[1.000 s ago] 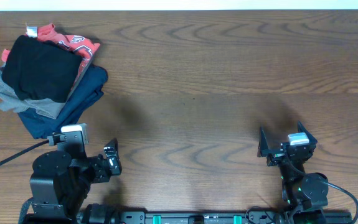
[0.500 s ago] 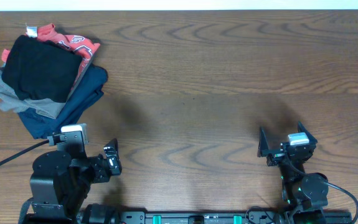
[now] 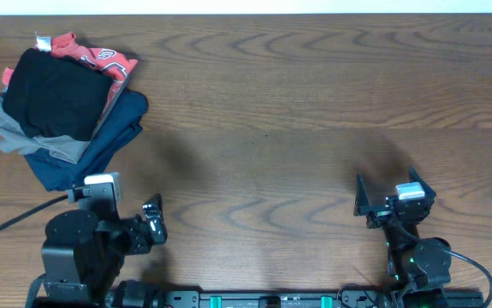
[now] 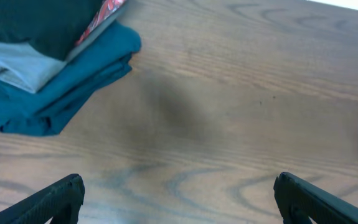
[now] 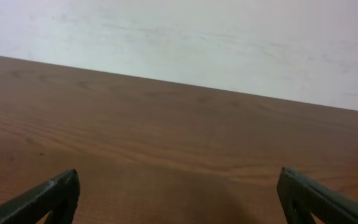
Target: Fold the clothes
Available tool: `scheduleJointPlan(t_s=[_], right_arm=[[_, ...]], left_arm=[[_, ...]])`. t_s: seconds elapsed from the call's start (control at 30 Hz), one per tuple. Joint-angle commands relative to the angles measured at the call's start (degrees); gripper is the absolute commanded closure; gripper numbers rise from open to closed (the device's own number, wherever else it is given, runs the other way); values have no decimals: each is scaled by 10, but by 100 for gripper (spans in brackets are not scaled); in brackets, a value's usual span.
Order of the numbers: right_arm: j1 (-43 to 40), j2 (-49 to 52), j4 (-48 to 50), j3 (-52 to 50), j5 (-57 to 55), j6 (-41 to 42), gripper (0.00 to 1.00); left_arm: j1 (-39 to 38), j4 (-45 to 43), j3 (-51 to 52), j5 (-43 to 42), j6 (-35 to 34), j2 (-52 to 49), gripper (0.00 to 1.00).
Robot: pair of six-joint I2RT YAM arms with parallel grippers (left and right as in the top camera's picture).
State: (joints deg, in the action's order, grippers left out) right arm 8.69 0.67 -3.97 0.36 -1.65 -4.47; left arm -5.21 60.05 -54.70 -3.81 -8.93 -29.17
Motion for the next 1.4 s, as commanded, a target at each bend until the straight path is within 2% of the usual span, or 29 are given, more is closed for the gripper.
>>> scheduleJointPlan(t_s=[0.0, 0.27, 0.4, 0.67, 0.83, 0.97, 1.1, 1.37], right_arm=[[-4, -4, -3, 0, 4, -7, 1], [-4, -4, -3, 0, 4, -7, 1], [-4, -4, -3, 0, 4, -7, 1], [-4, -4, -3, 0, 4, -7, 1], [-4, -4, -3, 0, 4, -7, 1], [-4, -4, -3, 0, 4, -7, 1], [-4, -4, -3, 0, 4, -7, 1], [-4, -4, -3, 0, 4, -7, 1]], left_arm=[[1, 7, 16, 11, 8, 31, 2], [4, -52, 161, 17, 8, 144, 2], [9, -148, 256, 17, 8, 202, 2], [9, -405, 437, 9, 8, 282, 2], [9, -510, 502, -15, 11, 291, 2], [9, -582, 540, -17, 55, 291, 2], [9, -575, 545, -15, 93, 291, 2], [9, -565, 545, -13, 96, 291, 2]])
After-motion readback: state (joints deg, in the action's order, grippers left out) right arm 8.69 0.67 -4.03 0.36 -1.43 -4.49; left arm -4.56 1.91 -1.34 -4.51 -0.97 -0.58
